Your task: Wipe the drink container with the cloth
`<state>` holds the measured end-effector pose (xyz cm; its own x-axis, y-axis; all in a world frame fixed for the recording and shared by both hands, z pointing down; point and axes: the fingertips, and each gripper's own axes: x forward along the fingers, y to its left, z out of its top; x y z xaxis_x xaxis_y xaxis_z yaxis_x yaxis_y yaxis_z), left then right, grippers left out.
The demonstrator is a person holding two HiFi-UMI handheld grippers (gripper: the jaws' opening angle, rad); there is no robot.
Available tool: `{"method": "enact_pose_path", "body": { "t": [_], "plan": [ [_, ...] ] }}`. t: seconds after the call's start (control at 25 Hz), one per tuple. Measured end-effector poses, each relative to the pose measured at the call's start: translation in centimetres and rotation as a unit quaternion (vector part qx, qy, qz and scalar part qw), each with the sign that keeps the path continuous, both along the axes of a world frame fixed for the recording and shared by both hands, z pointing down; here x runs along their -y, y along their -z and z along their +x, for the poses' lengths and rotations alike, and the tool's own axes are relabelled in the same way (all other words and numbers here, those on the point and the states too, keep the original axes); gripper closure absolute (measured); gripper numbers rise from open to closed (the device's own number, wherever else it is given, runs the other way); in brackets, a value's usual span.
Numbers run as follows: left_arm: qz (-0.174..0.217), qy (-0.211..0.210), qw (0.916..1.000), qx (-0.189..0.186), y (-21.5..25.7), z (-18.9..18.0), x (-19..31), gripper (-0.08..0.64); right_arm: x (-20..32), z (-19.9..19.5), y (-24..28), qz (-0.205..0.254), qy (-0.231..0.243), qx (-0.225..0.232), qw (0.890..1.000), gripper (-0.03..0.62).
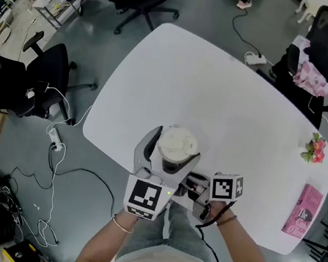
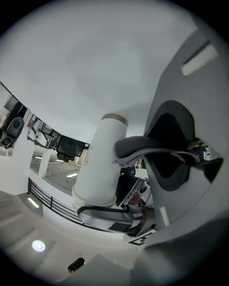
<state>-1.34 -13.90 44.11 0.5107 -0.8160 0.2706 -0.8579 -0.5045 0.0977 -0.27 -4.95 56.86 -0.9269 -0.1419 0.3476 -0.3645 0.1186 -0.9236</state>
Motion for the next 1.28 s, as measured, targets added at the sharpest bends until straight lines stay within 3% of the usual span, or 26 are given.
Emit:
{"method": "enact_pose_path", "body": {
  "t": [0.36, 1.16, 1.28],
  "plan": [
    [0.001, 0.001, 1.0000, -0.003, 0.0, -0.1, 0.0, 0.109, -0.3, 0.4, -1.4, -0.041, -0.008, -0.035, 0.999, 0.520],
    [0.008, -0.001, 0.9999, -0.007, 0.1, 0.0, -0.1, 0.109, 0.0, 0.9, -3.5, -0.083, -0.018, -0.098, 0.992, 0.520],
    [-0.007, 0.005, 0.9999, -0.014, -0.1, 0.0, -0.2, 0.109, 0.0, 1.0, -3.7, -0.089, -0.019, -0.101, 0.991, 0.520]
  ]
}}
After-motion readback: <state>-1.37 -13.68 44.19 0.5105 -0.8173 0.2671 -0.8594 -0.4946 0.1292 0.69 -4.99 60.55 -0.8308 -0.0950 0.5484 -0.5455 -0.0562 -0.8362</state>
